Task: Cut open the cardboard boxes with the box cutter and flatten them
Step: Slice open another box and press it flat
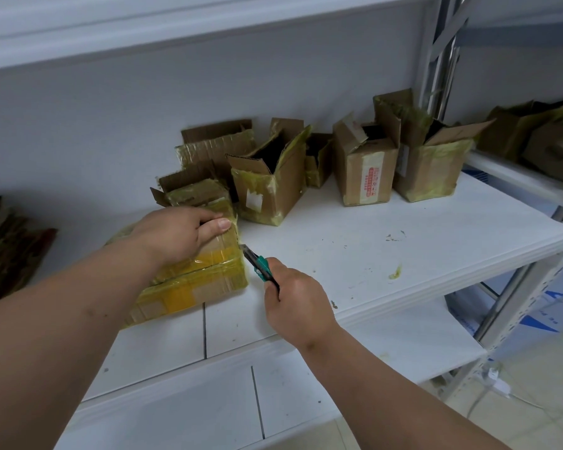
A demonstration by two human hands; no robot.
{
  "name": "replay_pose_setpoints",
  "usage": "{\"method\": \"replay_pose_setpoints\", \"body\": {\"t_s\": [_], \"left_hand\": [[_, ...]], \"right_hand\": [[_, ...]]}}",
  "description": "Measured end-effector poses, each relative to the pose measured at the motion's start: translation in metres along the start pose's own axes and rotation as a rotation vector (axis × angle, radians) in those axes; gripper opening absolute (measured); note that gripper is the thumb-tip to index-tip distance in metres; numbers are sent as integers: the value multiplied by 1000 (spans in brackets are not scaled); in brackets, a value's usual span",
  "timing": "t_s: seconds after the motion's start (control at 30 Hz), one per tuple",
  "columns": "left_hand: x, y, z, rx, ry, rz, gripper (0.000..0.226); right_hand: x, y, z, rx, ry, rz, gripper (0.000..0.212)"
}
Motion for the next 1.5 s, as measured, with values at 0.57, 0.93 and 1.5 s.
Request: {"method": "replay_pose_setpoints", "body": {"t_s": [0.57, 0.93, 1.5], "left_hand": [[-6, 0, 18, -29, 33, 11, 86], [-8, -4, 17, -95, -4, 47, 80], [27, 25, -4, -97, 321, -135, 98]], "right_hand": [[-5, -12, -13, 51, 241, -52, 8], [-26, -25, -2, 219, 35, -15, 33], [6, -21, 11, 831, 1, 978, 43]]}}
Point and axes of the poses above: each hand's wrist, its own z-axis towards the middle knuckle, its own x-axis out of the palm, y = z × x, the point moved 3 cm from there along z, towards the middle knuckle, and after that the axes turned 15 degrees about -x, right-handed, at the moved point
